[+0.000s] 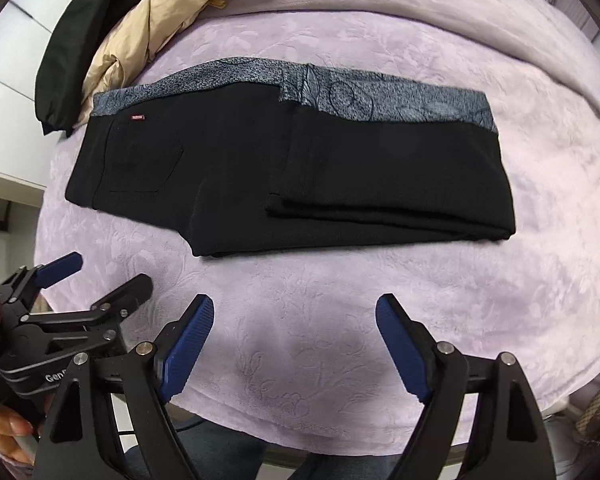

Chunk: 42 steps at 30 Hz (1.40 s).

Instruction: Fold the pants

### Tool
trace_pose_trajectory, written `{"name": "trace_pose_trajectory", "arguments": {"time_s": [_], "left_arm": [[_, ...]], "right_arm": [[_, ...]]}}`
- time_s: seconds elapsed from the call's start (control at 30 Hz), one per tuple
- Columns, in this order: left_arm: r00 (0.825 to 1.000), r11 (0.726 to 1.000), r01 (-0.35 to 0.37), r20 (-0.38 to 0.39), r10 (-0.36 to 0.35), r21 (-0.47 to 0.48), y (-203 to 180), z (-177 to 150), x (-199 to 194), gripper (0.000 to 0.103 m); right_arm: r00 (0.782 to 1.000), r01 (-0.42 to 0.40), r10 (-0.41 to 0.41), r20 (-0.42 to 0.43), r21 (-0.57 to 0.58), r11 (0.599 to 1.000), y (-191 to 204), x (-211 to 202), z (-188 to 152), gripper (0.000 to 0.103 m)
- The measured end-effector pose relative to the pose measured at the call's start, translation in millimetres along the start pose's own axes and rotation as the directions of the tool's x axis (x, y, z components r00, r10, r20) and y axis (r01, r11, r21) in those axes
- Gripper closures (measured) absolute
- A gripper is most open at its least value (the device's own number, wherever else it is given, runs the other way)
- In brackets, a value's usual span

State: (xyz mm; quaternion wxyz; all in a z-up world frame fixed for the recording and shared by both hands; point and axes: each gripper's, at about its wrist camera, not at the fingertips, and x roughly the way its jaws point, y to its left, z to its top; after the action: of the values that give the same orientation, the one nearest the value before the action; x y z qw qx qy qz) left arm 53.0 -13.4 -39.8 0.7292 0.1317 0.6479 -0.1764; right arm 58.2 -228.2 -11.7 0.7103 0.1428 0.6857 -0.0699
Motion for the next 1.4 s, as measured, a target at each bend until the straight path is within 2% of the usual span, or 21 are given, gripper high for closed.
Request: {"name": "trace_pose_trajectory", "arguments": {"time_s": [0.23,0.63,0.87,1.03,1.27,1.4], "left_arm": [[1.000,0.999,0.008,0.009,-0.008,-0.037,25.0,-1.0,-3.4,0.000],[0.999,0.996,0.043,0.017,-0.042,-0.075,23.6,9.2,1.5,0.000],[0.999,0.993,0.053,0.018,-0.051,-0.103,46.2,13.1,2.8,0.000],[0.999,0.988,0.042,0.009,-0.041,-0.147,64.2,17.1,11.7,0.000],[0.999,0.979,0.024,0.034,-0.017,-0.201,90.2,24.4,15.7,0.000],[0.999,0.974,0.046,0.039,-0.038,-0.224,103.2,26.2,19.7,0.000]], "right_arm": [[0.996,0.078,-0.077,0.035,-0.034,0.996,5.4,-15.8,8.2,0.017],[0.984,0.175,-0.174,0.037,-0.023,0.984,-2.3,-22.6,28.9,0.017],[0.958,0.284,-0.279,0.062,-0.086,0.955,6.8,-23.8,44.6,0.017],[0.962,0.271,-0.264,0.075,-0.109,0.956,16.0,-22.7,55.9,0.017],[0.966,0.255,-0.243,0.091,-0.159,0.954,37.2,-14.9,72.7,0.017],[0.973,0.224,-0.211,0.091,-0.185,0.957,48.8,-7.0,80.7,0.017]]}}
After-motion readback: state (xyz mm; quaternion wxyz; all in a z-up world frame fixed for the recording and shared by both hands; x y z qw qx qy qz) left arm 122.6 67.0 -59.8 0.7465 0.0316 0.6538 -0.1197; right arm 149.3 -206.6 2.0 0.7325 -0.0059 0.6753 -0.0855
